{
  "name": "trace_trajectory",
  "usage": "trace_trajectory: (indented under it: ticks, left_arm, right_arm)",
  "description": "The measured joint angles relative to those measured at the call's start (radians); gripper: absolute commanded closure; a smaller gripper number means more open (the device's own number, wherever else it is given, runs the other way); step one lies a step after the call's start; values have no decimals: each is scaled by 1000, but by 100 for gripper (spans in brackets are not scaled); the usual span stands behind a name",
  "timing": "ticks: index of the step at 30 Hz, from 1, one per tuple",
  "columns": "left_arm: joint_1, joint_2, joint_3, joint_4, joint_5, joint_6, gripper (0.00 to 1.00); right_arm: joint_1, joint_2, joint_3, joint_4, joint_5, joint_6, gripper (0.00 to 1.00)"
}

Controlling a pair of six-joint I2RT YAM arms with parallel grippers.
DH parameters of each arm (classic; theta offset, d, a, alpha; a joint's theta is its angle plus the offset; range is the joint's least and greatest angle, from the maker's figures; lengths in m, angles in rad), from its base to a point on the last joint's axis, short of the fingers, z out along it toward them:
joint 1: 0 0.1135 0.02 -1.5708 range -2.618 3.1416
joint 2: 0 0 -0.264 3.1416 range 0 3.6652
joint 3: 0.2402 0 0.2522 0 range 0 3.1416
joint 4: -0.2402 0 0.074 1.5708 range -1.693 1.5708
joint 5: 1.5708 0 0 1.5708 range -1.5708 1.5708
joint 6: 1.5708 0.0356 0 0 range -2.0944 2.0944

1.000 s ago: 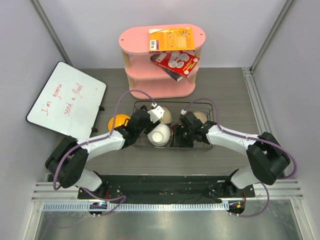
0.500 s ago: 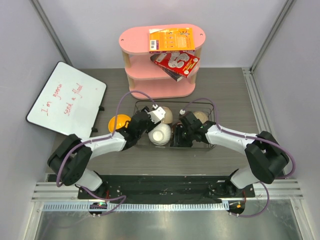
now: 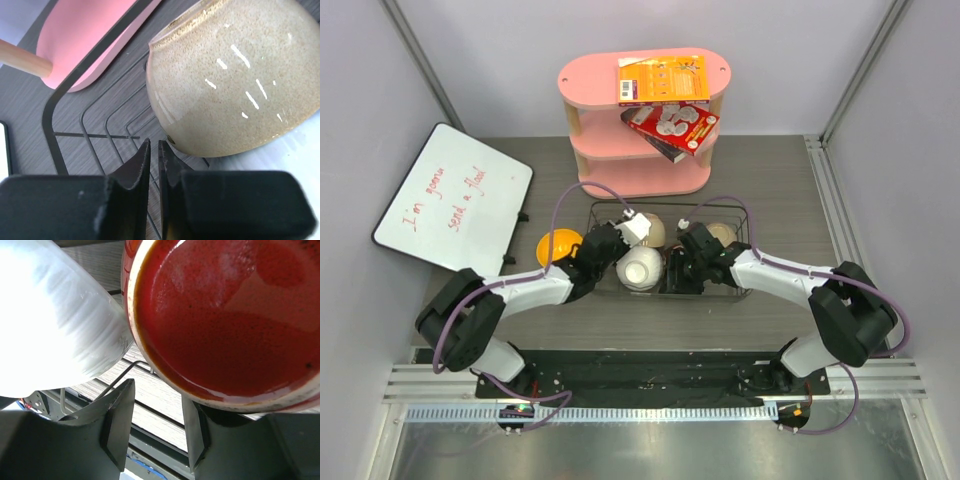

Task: Unload the bowls from the dish rack

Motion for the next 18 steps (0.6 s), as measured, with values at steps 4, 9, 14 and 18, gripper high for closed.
trace_trajectory:
  ticks: [4, 9, 14, 18]
  left_arm:
    - [0, 0, 0, 14, -8, -6, 79]
    - [1, -5, -2, 15, -79, 3, 19]
    - [7, -96, -97, 75, -111, -4, 11]
    - [3, -145, -129, 89, -82, -2, 15]
  right_arm:
    - [1, 2, 0, 3, -2, 0, 50]
    - [3, 1, 0, 10, -7, 0, 45]
    - [5, -23, -8, 4, 5, -3, 44]
    - [6, -42, -19, 4, 9, -3, 44]
